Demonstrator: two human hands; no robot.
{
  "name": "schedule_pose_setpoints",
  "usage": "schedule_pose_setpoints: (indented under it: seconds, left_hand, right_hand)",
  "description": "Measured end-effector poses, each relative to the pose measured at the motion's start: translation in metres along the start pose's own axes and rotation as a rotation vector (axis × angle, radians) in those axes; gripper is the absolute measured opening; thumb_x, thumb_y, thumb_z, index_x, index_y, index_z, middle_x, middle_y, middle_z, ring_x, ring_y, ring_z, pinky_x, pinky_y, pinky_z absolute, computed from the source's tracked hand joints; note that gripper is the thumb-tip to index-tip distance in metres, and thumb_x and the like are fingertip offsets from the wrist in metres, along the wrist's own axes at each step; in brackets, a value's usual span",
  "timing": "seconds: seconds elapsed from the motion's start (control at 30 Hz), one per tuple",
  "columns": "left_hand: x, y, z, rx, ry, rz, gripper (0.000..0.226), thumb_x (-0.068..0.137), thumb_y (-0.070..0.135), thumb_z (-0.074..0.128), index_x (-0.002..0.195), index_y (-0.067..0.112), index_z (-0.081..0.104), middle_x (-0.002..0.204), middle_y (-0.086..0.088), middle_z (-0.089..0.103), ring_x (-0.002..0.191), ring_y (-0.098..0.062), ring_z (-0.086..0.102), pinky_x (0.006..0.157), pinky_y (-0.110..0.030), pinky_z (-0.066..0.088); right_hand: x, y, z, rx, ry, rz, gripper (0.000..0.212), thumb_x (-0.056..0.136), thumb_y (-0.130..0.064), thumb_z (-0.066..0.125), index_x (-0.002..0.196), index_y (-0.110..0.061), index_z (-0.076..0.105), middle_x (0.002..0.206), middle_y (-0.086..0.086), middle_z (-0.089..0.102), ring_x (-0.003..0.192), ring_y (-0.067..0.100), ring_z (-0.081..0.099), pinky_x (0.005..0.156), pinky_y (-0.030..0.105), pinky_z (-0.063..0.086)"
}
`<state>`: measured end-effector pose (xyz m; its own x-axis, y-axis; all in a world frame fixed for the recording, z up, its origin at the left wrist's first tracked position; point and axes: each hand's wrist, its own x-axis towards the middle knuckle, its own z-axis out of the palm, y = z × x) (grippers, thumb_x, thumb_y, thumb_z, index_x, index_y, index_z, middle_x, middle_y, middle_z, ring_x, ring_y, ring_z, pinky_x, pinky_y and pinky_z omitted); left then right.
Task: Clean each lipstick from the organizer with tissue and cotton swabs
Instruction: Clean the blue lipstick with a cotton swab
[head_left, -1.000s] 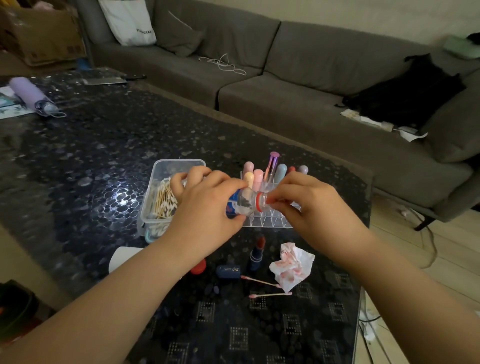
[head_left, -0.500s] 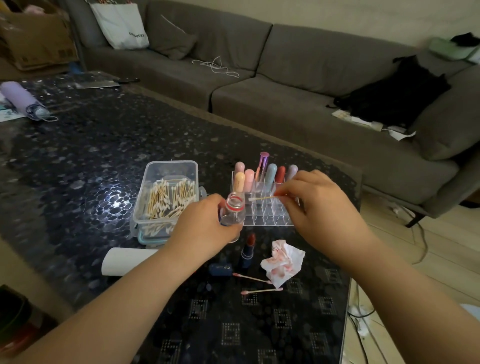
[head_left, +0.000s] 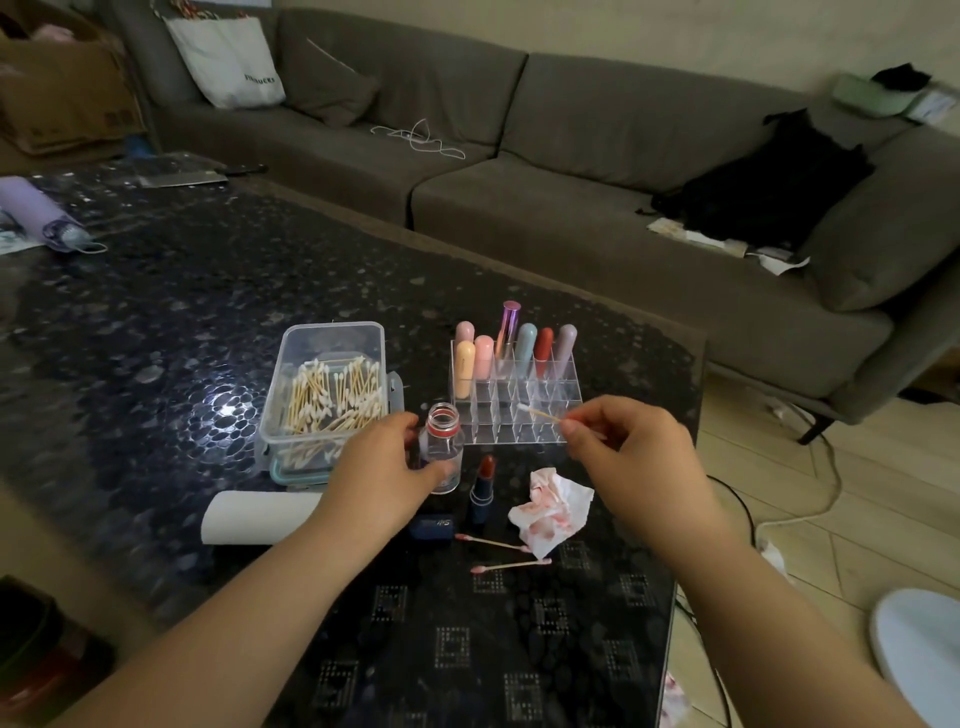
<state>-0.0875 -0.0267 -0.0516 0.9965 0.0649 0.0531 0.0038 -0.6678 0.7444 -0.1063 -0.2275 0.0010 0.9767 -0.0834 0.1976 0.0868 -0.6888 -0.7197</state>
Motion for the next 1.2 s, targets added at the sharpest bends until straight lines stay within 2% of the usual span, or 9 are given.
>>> schedule_pose_setpoints:
  seconds: [0.1, 0.17, 0.33, 0.47, 0.63, 0.77, 0.87, 1.03, 1.2]
  left_hand:
    - [-0.013, -0.001, -0.002, 0.093, 0.104, 0.082, 0.032, 0.083, 0.022, 0.068, 0.113, 0.017, 0.060, 0.105, 0.005, 0.058, 0.089, -0.010, 0.055, 0.076, -0.022, 0.042]
    - [-0.022, 0.002, 0.000, 0.128, 0.079, 0.142, 0.026, 0.084, 0.019, 0.067, 0.109, 0.017, 0.064, 0.100, 0.007, 0.060, 0.084, -0.007, 0.053, 0.075, -0.019, 0.041]
    - [-0.028, 0.008, 0.016, 0.243, 0.037, 0.146, 0.033, 0.080, 0.038, 0.070, 0.111, 0.025, 0.066, 0.107, 0.008, 0.065, 0.105, -0.013, 0.053, 0.090, -0.033, 0.045]
    - [-0.027, 0.015, 0.025, 0.324, 0.021, 0.141, 0.024, 0.080, 0.048, 0.066, 0.094, 0.028, 0.065, 0.097, 0.012, 0.058, 0.098, -0.013, 0.050, 0.076, -0.028, 0.038]
    - [-0.023, 0.018, 0.036, 0.353, 0.024, 0.149, 0.026, 0.081, 0.046, 0.066, 0.074, 0.033, 0.044, 0.085, 0.011, 0.048, 0.091, -0.015, 0.049, 0.077, -0.029, 0.038]
    - [-0.024, 0.020, 0.038, 0.308, 0.040, 0.147, 0.021, 0.079, 0.043, 0.069, 0.073, 0.029, 0.053, 0.080, 0.011, 0.049, 0.088, -0.015, 0.051, 0.076, -0.031, 0.041]
    - [-0.029, 0.025, 0.031, 0.191, 0.045, 0.133, 0.019, 0.078, 0.041, 0.070, 0.073, 0.032, 0.054, 0.073, 0.016, 0.051, 0.082, -0.009, 0.055, 0.075, -0.029, 0.045]
    - [-0.041, 0.035, 0.006, -0.238, 0.003, 0.003, 0.006, 0.077, 0.027, 0.074, 0.079, 0.028, 0.068, 0.072, 0.011, 0.070, 0.068, 0.000, 0.063, 0.069, -0.023, 0.051]
    - [-0.051, 0.044, -0.009, -0.714, -0.137, -0.116, 0.014, 0.085, 0.014, 0.066, 0.092, 0.026, 0.067, 0.080, 0.008, 0.073, 0.077, -0.009, 0.071, 0.070, -0.026, 0.056]
  right_hand:
    - [-0.004, 0.002, 0.000, 0.094, 0.012, 0.049, 0.010, 0.092, -0.019, 0.060, 0.088, -0.025, 0.066, 0.070, -0.008, 0.065, 0.064, -0.006, 0.059, 0.052, 0.001, 0.040]
    - [-0.006, 0.003, 0.002, 0.122, 0.020, 0.064, 0.011, 0.092, -0.018, 0.060, 0.087, -0.026, 0.066, 0.070, -0.007, 0.065, 0.064, -0.009, 0.058, 0.053, 0.002, 0.041]
    - [-0.013, 0.010, 0.004, 0.189, 0.025, 0.109, 0.011, 0.092, -0.019, 0.059, 0.088, -0.026, 0.066, 0.070, -0.009, 0.065, 0.065, -0.007, 0.060, 0.053, 0.005, 0.043]
    - [-0.016, 0.016, 0.002, 0.202, 0.008, 0.116, 0.013, 0.093, -0.019, 0.059, 0.087, -0.029, 0.065, 0.071, -0.011, 0.066, 0.067, -0.008, 0.061, 0.054, 0.005, 0.043]
    - [-0.017, 0.015, -0.001, 0.247, -0.006, 0.100, 0.017, 0.092, -0.018, 0.059, 0.081, -0.031, 0.064, 0.069, -0.009, 0.067, 0.066, -0.005, 0.061, 0.058, 0.003, 0.044]
    - [-0.019, 0.015, -0.003, 0.295, -0.001, 0.105, 0.020, 0.092, -0.018, 0.059, 0.079, -0.032, 0.064, 0.071, -0.008, 0.068, 0.070, 0.000, 0.064, 0.059, 0.005, 0.046]
    - [-0.022, 0.011, -0.010, 0.360, -0.005, 0.081, 0.018, 0.092, -0.016, 0.058, 0.082, -0.030, 0.064, 0.071, -0.009, 0.069, 0.067, 0.001, 0.063, 0.057, 0.008, 0.046]
    - [-0.031, -0.001, -0.023, 0.405, -0.067, -0.062, 0.022, 0.092, -0.012, 0.055, 0.092, -0.031, 0.068, 0.070, -0.006, 0.067, 0.072, 0.019, 0.062, 0.067, 0.023, 0.051]
    - [-0.037, -0.013, -0.022, 0.447, -0.016, -0.145, 0.026, 0.089, -0.007, 0.056, 0.080, -0.028, 0.070, 0.055, -0.003, 0.052, 0.050, 0.004, 0.044, 0.047, 0.009, 0.036]
